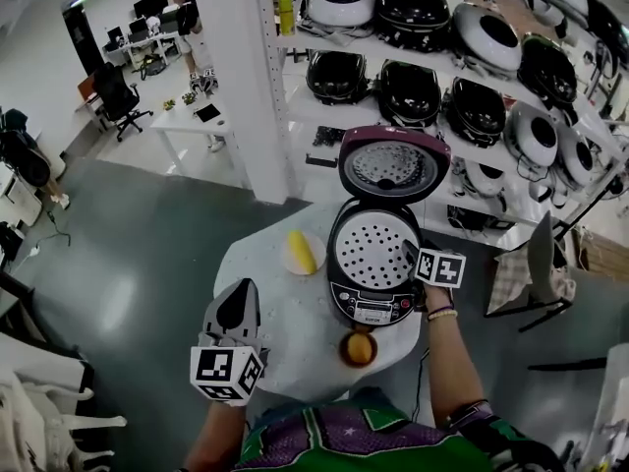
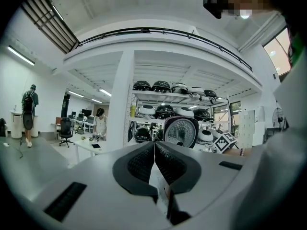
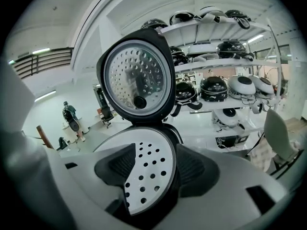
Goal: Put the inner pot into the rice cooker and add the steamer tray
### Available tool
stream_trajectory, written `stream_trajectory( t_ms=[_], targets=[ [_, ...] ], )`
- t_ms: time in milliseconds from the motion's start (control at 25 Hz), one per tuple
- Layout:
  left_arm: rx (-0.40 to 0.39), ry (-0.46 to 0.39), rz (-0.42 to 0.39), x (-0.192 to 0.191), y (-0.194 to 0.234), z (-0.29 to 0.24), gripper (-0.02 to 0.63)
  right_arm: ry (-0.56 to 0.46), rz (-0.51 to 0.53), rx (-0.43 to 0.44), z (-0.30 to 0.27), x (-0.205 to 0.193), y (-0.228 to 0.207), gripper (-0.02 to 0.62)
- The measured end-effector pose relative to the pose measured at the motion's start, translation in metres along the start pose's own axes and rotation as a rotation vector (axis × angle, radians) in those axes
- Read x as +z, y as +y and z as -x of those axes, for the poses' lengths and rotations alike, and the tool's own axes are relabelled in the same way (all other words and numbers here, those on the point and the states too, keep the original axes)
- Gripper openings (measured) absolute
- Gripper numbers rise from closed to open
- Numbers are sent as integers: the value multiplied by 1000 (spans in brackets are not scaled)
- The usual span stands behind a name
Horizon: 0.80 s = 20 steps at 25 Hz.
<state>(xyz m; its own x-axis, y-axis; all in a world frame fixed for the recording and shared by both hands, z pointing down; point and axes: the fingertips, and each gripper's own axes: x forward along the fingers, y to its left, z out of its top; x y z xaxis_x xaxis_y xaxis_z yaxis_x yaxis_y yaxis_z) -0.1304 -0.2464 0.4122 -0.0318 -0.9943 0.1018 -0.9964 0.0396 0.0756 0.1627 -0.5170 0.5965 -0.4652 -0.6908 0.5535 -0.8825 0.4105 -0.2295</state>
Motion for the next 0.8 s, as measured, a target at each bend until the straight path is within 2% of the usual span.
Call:
stream_trajectory(
  t_ms=[400, 800],
  targets=[
    [-88, -30, -10, 18, 10, 22, 23, -88, -38, -39, 57, -13, 30, 256],
    [-213, -8, -45, 28, 31, 35, 25, -150, 15, -42, 133, -35, 109, 252]
  ],
)
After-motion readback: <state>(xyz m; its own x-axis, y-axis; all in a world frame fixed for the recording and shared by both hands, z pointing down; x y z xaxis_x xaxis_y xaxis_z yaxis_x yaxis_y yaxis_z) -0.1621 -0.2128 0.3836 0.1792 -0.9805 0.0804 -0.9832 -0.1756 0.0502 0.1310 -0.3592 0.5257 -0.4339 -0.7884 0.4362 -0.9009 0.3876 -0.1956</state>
